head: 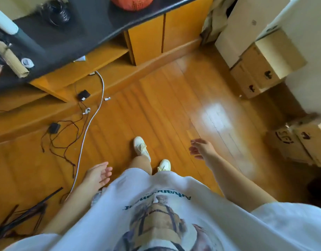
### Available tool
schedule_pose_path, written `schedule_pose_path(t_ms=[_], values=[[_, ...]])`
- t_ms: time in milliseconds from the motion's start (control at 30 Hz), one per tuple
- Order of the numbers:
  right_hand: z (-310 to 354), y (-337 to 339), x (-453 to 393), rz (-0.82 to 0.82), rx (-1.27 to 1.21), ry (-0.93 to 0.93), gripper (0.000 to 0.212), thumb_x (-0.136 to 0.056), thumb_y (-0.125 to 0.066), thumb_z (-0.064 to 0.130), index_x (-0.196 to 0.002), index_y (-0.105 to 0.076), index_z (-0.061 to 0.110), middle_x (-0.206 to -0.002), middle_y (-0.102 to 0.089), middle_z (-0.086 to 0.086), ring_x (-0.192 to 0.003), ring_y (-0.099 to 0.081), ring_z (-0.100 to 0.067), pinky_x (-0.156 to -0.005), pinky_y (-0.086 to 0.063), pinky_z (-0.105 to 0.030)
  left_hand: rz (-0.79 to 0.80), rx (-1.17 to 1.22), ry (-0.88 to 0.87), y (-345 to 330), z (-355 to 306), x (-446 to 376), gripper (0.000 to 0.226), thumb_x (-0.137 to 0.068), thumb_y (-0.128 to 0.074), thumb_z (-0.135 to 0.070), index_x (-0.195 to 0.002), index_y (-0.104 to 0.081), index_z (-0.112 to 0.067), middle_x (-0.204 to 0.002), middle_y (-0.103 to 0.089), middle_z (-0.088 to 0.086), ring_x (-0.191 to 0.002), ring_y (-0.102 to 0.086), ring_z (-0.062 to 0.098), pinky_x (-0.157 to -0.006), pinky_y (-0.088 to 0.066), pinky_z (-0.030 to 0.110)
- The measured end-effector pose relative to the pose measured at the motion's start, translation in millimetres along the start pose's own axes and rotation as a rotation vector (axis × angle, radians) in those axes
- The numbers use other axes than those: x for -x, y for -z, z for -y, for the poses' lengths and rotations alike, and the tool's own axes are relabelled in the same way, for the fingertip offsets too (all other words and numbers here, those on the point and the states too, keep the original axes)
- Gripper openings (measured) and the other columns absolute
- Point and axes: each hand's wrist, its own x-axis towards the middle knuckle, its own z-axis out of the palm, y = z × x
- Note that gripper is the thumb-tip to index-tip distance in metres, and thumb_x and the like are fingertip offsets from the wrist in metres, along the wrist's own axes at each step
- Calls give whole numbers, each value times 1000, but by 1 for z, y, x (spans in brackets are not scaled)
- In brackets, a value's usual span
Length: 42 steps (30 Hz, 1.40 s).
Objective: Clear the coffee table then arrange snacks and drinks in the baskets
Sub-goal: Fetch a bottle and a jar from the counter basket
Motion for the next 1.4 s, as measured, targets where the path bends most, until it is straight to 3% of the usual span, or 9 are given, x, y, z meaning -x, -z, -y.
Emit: schedule_pose_path(t_ms=[100,233,333,467,600,833,1033,1300,1400], values=[[52,-13,-26,59,21,40,9,-92,-49,15,-98,-56,17,-71,-60,-1,-60,-56,-13,-59,-43,-23,-11,85,66,3,-21,-18,40,-98,-40,-17,-136,-43,-5,-86,-57,3,-71,-49,13,-78,-41,30],[103,-31,-57,67,6,25,8,-93,-49,14,-94,-57,17,-70,-61,-1,-60,-56,-13,-58,-44,-23,-35,113,82,-3,-73,-45,42,-99,-38,-14,-139,-37,-1,-137,-49,21,-70,-47,14,-67,-38,23],[132,-41,-75,32,-10,-53,9,-93,-49,14,-96,-56,16,-71,-60,-2,-61,-56,-15,-59,-42,-24,-11,129,71,-10,-135,-62,42,-100,-35,-15,-140,-35,-2,-146,-40,20,-71,-47,13,-69,-40,24],[161,-44,-90,-45,-95,-148,10,-92,-48,10,-99,-55,12,-67,-55,-7,-54,-51,-19,-54,-36,-23,-3,37,4,-20,-228,-76,41,-100,-36,-15,-138,-39,-3,-121,-58,21,-86,-56,20,-67,-39,24],[189,-43,-108,-145,-191,-191,13,-91,-49,5,-102,-57,6,-68,-56,-12,-57,-51,-22,-52,-34,-27,-14,-103,-97,-45,-316,-91,31,-97,-42,-13,-125,-54,-8,-78,-58,1,-68,-52,11,-64,-40,23],[245,-43,-147,-194,-242,-317,9,-92,-48,10,-97,-55,12,-70,-57,-9,-59,-52,-20,-56,-35,-23,94,-379,-233,-97,-413,-115,25,-96,-42,-13,-115,-59,-14,-80,-61,-3,-70,-55,9,-65,-44,21],[338,-43,-202,-158,-217,-296,12,-92,-47,9,-100,-55,14,-68,-56,-8,-58,-51,-19,-59,-35,-26,32,-273,-107,-107,-467,-137,26,-95,-44,-10,-116,-60,-10,-78,-62,0,-68,-55,12,-65,-43,24],[519,-69,-273,-5,19,39,24,-87,-52,6,-110,-58,7,-71,-59,-5,-62,-54,-17,-57,-39,-25,-40,-27,-118,-140,-555,-151,26,-95,-47,-9,-117,-60,-10,-105,-64,11,-88,-60,21,-71,-47,26],[572,-82,-295,-19,265,261,45,-81,-65,8,-123,-51,10,-99,-59,-10,-82,-55,-21,-64,-48,-29,-14,1,-184,-166,-583,-151,31,-89,-54,-5,-119,-58,-13,-107,-63,8,-95,-59,20,-73,-48,28]])
